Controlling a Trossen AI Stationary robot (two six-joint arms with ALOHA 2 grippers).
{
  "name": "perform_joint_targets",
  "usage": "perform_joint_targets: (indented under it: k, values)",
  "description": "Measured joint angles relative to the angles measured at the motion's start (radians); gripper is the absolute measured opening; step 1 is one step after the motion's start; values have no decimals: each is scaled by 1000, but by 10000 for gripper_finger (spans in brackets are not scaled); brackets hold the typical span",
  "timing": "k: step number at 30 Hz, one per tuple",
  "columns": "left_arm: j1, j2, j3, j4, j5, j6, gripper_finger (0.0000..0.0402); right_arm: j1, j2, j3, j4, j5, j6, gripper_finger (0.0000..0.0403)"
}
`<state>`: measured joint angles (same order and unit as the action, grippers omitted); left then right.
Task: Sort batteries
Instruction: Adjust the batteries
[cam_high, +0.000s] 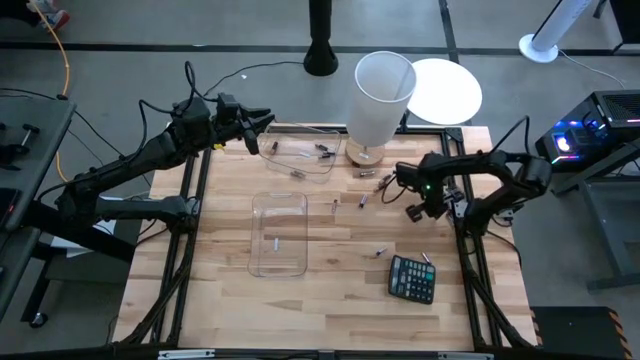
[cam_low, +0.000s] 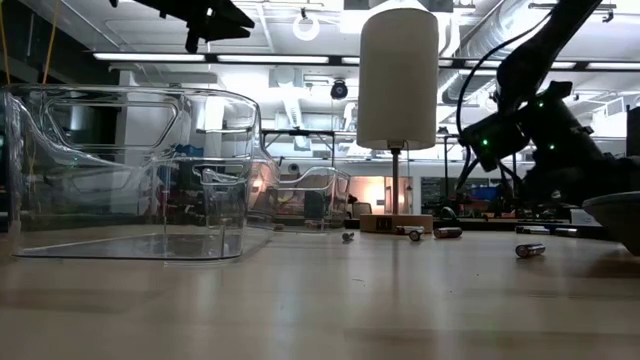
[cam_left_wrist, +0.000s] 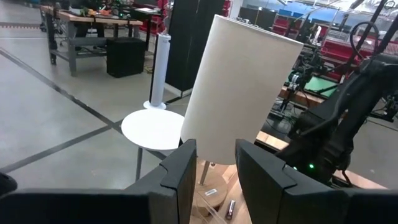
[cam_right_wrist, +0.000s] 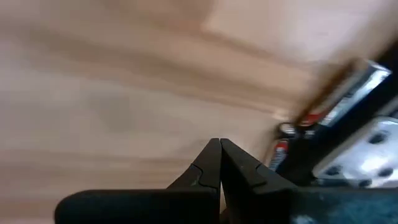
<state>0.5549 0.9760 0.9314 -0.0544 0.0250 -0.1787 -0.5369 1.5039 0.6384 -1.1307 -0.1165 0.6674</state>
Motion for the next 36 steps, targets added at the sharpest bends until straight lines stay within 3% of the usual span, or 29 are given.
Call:
perform_joint_targets:
  k: [10, 18, 23, 30, 36]
  values:
    - [0, 0, 0, 0, 0, 0, 106, -206, 0, 2, -83, -13, -181, 0]
    - [0, 0, 0, 0, 0, -2, 106, -248, 0, 1, -77, -143, -276, 0]
    - [0, 0, 0, 0, 0, -1, 106, -270, 0, -33, -37, -1, -174, 0]
    - [0, 0, 0, 0, 0, -1, 106, -310, 0, -94, 40, -3, -91, 0]
    - [0, 0, 0, 0, -1, 7, 106, -312, 1, -86, 28, 137, 93, 0]
